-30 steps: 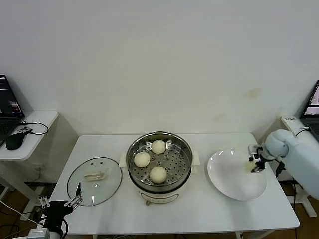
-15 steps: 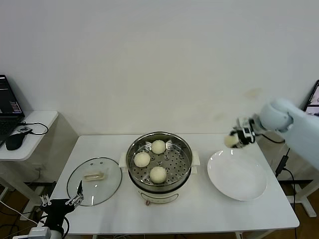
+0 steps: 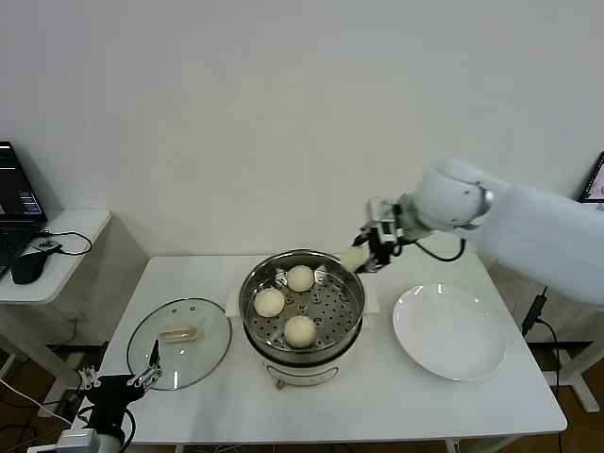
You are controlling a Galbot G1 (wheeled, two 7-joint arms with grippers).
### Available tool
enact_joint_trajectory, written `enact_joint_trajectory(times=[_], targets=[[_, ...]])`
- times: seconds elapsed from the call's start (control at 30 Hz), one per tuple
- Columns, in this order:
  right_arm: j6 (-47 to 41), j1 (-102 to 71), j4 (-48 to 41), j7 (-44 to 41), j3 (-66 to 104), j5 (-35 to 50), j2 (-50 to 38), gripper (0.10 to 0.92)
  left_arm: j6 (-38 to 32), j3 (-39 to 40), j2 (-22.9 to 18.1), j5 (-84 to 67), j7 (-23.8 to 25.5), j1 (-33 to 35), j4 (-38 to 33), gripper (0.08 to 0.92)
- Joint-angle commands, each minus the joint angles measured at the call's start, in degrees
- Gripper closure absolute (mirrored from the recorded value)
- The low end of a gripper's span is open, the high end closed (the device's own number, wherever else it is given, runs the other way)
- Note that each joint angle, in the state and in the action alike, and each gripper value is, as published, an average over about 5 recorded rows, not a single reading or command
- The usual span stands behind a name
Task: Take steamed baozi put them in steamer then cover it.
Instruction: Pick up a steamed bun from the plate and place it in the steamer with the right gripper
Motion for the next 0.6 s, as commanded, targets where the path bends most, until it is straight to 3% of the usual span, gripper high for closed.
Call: enact_joint_trajectory(times=[0.03,0.6], targets=[[-5.3,-1.5,0.7,6.1,-5.3,4.6,7.1,0.479,0.0,0.0,-0.3,0.2,0.0,-0.1,0.0,0.177],[-5.3,-9.5,-8.1,7.3,-3.6,-2.6,9.5,0.474,-0.1,0.0,-0.3,0.1,0.1,-1.2,1.5,0.177]])
